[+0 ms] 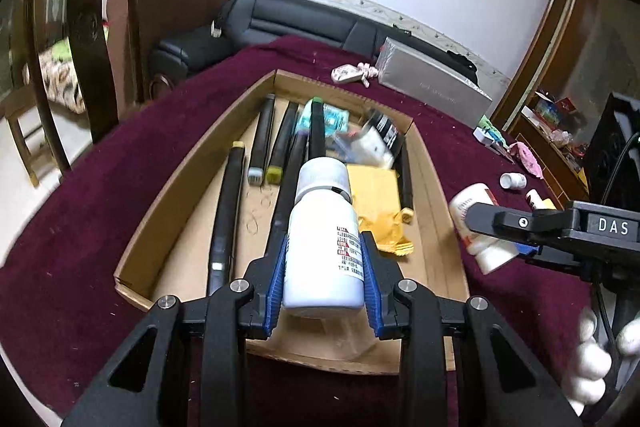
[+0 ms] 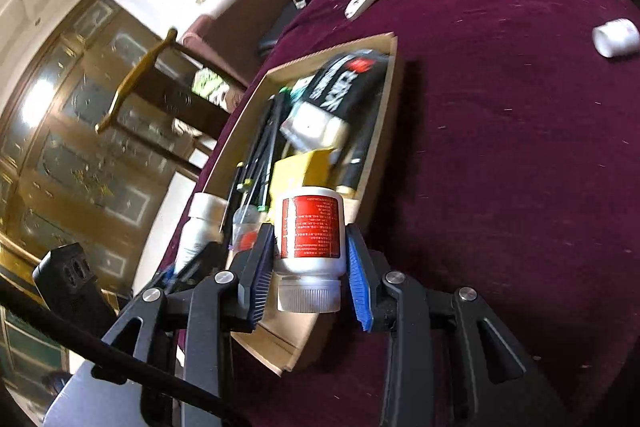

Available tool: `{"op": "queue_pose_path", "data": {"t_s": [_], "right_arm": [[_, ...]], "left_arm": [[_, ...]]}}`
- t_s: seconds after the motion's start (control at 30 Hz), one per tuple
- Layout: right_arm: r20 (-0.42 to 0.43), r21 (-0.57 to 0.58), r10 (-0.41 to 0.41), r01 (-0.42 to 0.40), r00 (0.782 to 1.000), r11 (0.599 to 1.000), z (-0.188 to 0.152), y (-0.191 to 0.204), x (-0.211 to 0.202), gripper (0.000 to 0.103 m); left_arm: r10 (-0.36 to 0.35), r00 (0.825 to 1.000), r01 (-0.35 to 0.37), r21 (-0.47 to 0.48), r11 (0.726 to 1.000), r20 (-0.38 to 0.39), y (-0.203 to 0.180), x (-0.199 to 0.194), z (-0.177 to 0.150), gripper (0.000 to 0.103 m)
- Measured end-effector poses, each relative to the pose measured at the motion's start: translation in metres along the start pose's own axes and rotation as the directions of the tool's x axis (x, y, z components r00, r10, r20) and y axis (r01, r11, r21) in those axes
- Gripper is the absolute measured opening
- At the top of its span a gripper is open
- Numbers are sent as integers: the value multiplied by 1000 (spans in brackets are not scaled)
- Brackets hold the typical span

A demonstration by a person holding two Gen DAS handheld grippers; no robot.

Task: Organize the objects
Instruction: 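Carry both white bottles into the box and open both tools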

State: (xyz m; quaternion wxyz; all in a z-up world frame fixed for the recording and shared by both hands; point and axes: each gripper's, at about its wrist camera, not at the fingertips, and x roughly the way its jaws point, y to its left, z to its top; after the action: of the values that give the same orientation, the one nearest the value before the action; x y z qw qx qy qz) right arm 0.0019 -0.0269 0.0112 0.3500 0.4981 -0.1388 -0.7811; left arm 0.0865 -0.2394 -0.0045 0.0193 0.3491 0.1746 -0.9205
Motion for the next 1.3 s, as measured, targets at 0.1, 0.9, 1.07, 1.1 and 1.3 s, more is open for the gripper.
{"op": "queue_pose_path", "data": {"t_s": [0.1,0.9,1.07,1.1,1.3], "right_arm": [[-19,-35,-27,26,999,999,1,14,17,33],[-23,-157,-211,205,977,966,-3,42,65,33],[-31,-199,-220,210,975,957,-4,50,73,33],[-33,-207,-222,211,974,955,-5,52,74,34],[-36,-205,-180,169,983,964,-8,55,70,47]], "left_arm": [[0,1000,0,20,1000,11,-1,2,0,29],[-55,996,61,-76,995,75,23,-7,7,31],[-16,983,40,-129,991,186,36,-41,9,48],[-8,981,36,-139,990,195,38,-45,10,51],[9,983,17,-137,990,182,34,-49,13,51]]}}
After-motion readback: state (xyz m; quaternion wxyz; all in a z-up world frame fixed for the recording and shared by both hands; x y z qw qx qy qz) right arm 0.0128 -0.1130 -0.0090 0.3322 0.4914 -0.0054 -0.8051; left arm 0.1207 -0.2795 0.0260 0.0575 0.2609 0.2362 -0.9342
